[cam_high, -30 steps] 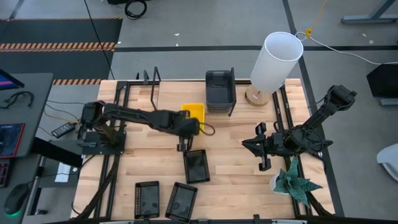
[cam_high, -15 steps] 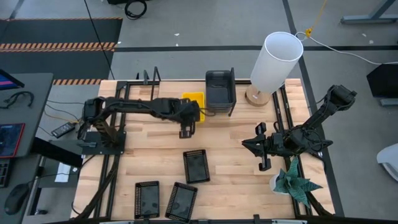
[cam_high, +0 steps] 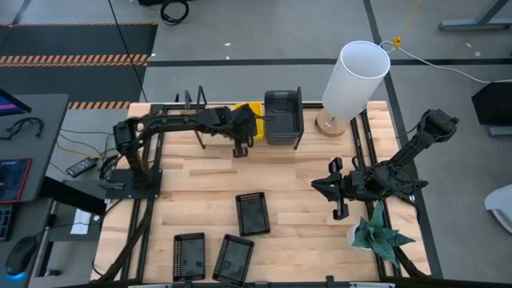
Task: Stack baskets on shelf by color
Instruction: Put the stacked yellow bins on the shelf, then stack the bottom left black bin into the top right black bin
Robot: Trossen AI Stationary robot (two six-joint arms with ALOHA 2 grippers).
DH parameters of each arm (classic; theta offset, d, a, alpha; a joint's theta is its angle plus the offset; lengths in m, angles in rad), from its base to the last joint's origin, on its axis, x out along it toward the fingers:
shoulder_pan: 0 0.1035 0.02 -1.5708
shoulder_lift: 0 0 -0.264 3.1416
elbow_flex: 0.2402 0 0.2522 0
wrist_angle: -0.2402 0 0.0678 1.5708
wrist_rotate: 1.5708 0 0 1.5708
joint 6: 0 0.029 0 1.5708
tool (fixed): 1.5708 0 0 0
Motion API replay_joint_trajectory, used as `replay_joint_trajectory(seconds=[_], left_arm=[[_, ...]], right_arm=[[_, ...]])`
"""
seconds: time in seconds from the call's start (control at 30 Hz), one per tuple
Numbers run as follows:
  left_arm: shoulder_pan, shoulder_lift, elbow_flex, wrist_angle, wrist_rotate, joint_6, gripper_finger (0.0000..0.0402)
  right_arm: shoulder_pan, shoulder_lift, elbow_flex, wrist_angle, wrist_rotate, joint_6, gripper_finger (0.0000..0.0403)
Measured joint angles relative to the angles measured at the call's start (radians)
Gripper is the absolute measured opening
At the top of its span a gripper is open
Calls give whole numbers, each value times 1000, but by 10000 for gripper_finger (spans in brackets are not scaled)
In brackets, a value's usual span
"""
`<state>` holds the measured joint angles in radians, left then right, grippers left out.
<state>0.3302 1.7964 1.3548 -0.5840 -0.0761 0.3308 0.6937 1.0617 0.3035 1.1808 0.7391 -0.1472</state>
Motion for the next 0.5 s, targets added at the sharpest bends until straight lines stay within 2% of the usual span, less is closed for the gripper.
replay_joint_trajectory(seconds=[0.37, 0.5], left_arm=[[-38, -6, 0, 27, 8, -4, 135], [-53, -19, 8, 23, -41, -5, 165]], right_arm=[[0, 0, 2, -5, -2, -4, 40], [0, 0, 2, -6, -1, -3, 40]])
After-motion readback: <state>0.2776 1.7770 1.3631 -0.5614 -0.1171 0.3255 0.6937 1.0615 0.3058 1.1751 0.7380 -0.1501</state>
